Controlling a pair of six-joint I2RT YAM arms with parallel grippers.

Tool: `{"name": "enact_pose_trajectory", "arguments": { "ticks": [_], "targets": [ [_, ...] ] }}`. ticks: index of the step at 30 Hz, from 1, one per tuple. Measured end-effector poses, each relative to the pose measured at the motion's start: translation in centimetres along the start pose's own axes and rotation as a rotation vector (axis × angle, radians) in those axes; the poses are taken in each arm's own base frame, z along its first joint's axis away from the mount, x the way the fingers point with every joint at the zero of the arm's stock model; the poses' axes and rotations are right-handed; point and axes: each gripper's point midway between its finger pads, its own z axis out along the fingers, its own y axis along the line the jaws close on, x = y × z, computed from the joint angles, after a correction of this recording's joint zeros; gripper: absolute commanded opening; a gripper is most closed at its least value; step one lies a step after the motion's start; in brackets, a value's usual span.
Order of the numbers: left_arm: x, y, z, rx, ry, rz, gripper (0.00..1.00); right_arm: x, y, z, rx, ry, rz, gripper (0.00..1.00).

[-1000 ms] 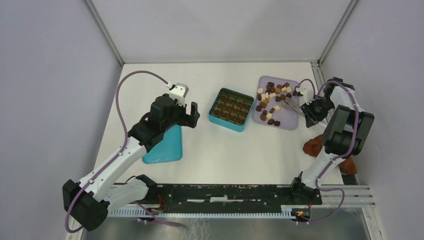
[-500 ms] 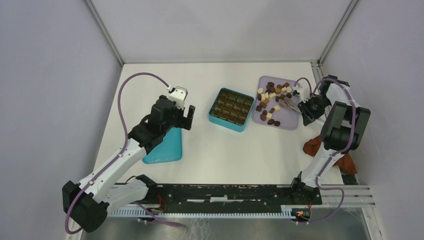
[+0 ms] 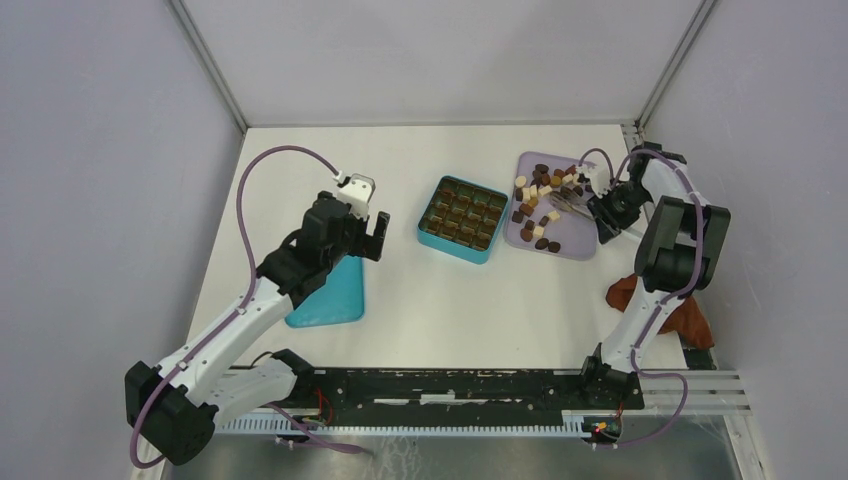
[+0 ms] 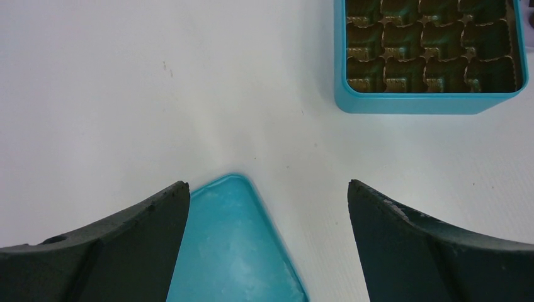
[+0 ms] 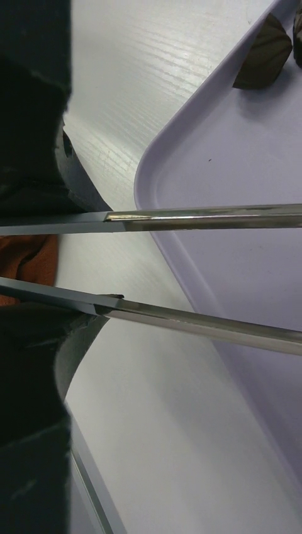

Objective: Pack the chocolate
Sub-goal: Pick up the fake chocolate from the plate.

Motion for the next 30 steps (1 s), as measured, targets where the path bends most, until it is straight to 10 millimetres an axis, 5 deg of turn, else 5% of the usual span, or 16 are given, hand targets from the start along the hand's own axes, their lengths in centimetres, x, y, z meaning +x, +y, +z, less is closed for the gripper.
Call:
{"name": "enact_pose_trajectory", "arguments": {
  "ticks": [8,14,21,27,30],
  "targets": [
    [0.2,0.0,0.1,0.0,0.008,0.002,1.0,-1.4,-0.1,0.0,0.019,0.007,-0.024,0.43],
    [0.4,-0.1,0.2,0.001,0.013,0.004,1.0,-1.8,-0.4,-0.2,0.036,0.005,-0.033,0.31],
    [0.4,-0.1,0.3,0.001,0.016,0.004,1.0,-1.7,-0.4,-0.1,0.036,0.009,-0.033,0.47],
    [0.5,-0.1,0.3,0.001,0.017,0.004,1.0,-1.0,-0.2,0.2,0.032,0.031,-0.028,0.47],
    [0.6,-0.1,0.3,0.001,0.02,0.005,1.0,-1.0,-0.3,0.3,0.035,0.033,-0.029,0.39]
  ]
}}
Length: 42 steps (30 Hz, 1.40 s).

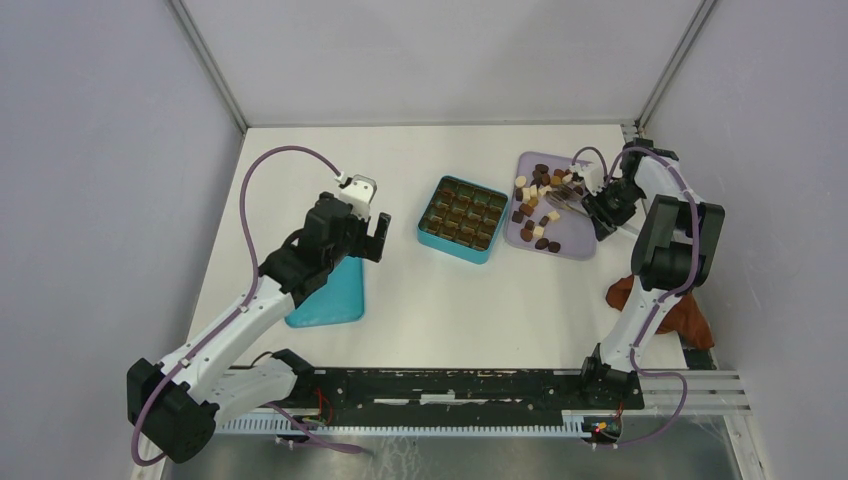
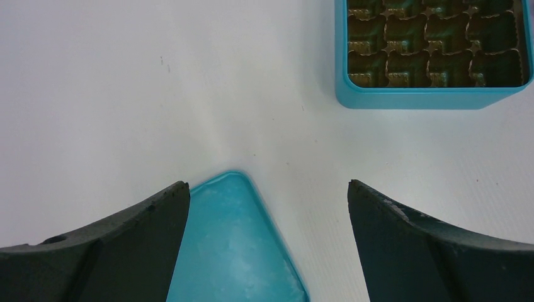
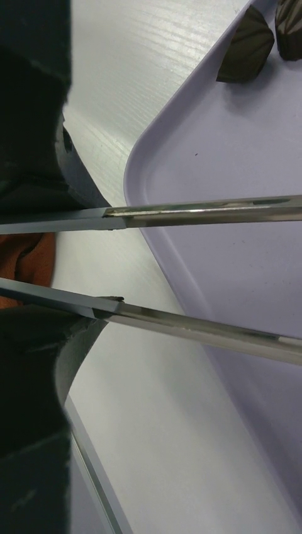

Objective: Pack the chocolate
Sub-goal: Pick up the fake chocolate from the plate.

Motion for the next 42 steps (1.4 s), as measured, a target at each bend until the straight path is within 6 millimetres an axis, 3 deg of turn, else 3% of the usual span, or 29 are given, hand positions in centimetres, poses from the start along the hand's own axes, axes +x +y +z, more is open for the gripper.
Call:
{"name": "enact_pose_trajectory", "arguments": {
  "ticks": [5,9,20,31,37,42],
  "targets": [
    [0.1,0.0,0.1,0.0,0.004,0.001,1.0,0.0,-0.1,0.1,0.004,-0.003,-0.001,0.12],
    [0.2,0.0,0.2,0.0,0.01,0.002,1.0,0.1,0.0,0.1,0.002,-0.003,0.001,0.0],
    [0.5,0.0,0.2,0.0,0.019,0.004,1.0,0.3,0.2,-2.5,0.036,-0.053,0.005,0.0],
    [0.6,-0.1,0.2,0.0,0.02,0.005,1.0,-0.3,1.1,-2.6,-0.005,-0.088,-0.009,0.0],
    [0.6,0.0,0.3,-0.001,0.022,0.005,1.0,-2.6,3.4,-3.8,-0.024,-0.131,-0.078,0.0],
    [0.6,0.2,0.3,-0.017,0.021,0.005,1.0,-8.7,7.8,-5.3,-0.041,-0.213,-0.245,0.0]
  ]
}}
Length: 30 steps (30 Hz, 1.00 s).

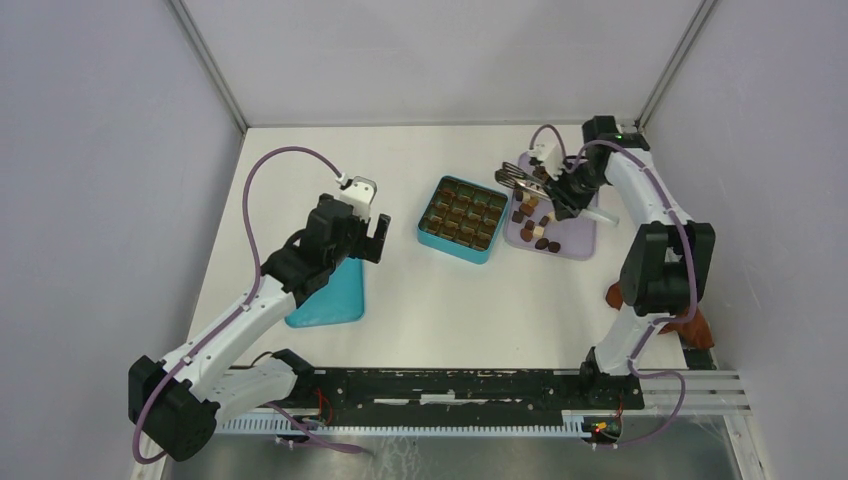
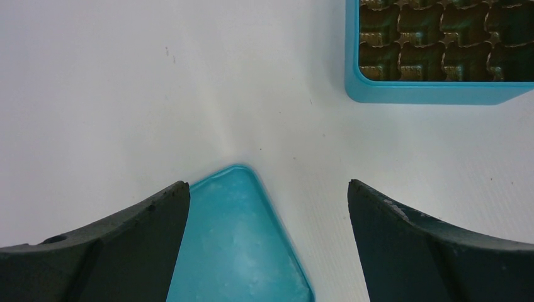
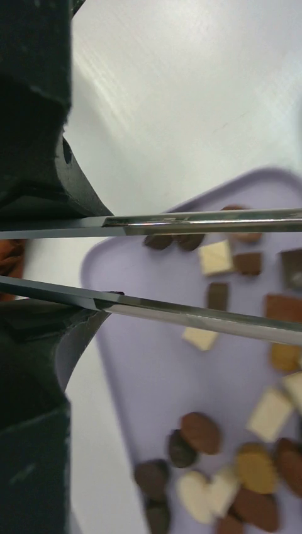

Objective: Pack the chocolate
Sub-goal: Pick up the fake chocolate from the plate, then place the fake chocolate in the packing box.

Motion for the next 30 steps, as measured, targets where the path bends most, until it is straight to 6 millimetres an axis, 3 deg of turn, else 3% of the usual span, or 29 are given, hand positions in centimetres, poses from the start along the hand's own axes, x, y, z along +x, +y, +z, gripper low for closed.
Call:
{"name": "enact_pose_trajectory", "arguments": {
  "ticks": [6,10,15,20,30],
  "targets": [
    [0.5,0.3,0.1,-0.02,0.01,0.002,1.0,-6.6,4.7,2.0,-0.066,-0.042,-0.152,0.0],
    [0.5,0.5,0.1,-0.029,0.01,0.002,1.0,-8.9,5.4,3.1,-0.069,-0.044,-0.184,0.0],
    [0.5,0.5,0.1,-0.031,0.01,0.003,1.0,-9.4,4.7,4.6,-0.047,-0.008,-0.17,0.01],
    [0.5,0.5,0.1,-0.029,0.009,0.002,1.0,-8.6,4.3,6.0,-0.045,0.042,-0.148,0.03],
    [0.5,0.5,0.1,-0.029,0.009,0.002,1.0,-7.8,4.2,6.7,-0.033,0.076,-0.143,0.1]
  ]
}}
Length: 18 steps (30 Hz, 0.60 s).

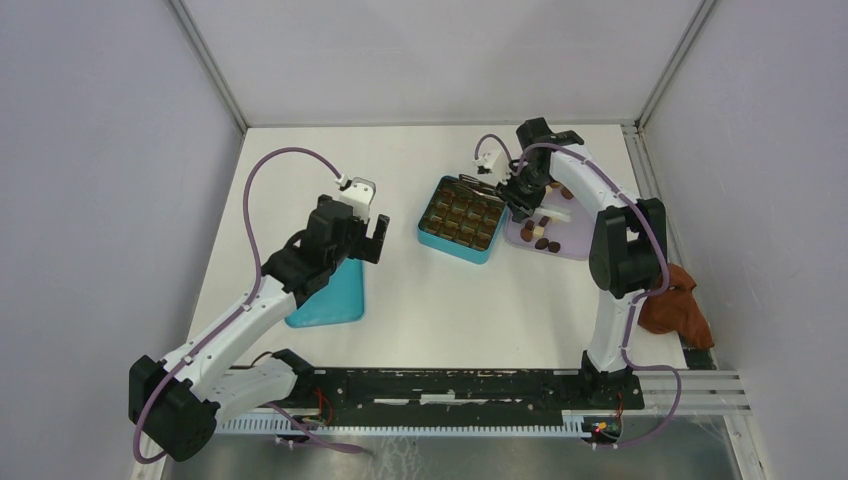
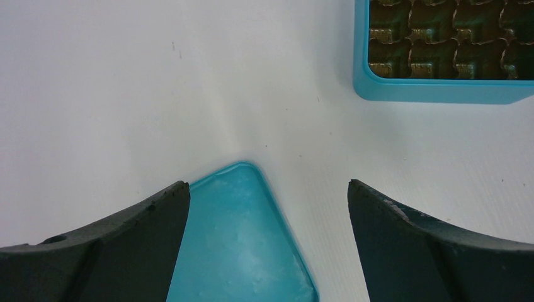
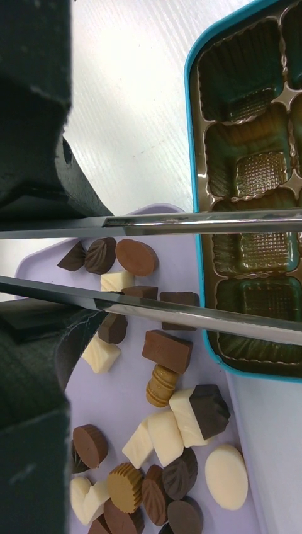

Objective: Pack the chocolate
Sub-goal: Place the fake chocolate in the packing box.

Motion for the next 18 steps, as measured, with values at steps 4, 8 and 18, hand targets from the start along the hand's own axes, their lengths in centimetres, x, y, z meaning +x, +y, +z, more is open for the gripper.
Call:
{"name": "enact_pose_trajectory", "arguments": {
  "ticks": [4,8,18],
  "targets": [
    [0.0,0.0,0.0,0.0,0.0,0.0,1.0,0.5,0.0,0.4,0.006,0.018,0.0,0.13],
    [0.0,0.0,0.0,0.0,0.0,0.0,1.0,1.1,0.1,0.8,0.007,0.036,0.003,0.19],
    [0.0,0.0,0.0,0.0,0.001,0.0,1.0,1.3,-0.2,0.9,0.025,0.046,0.002,0.35]
  ]
}}
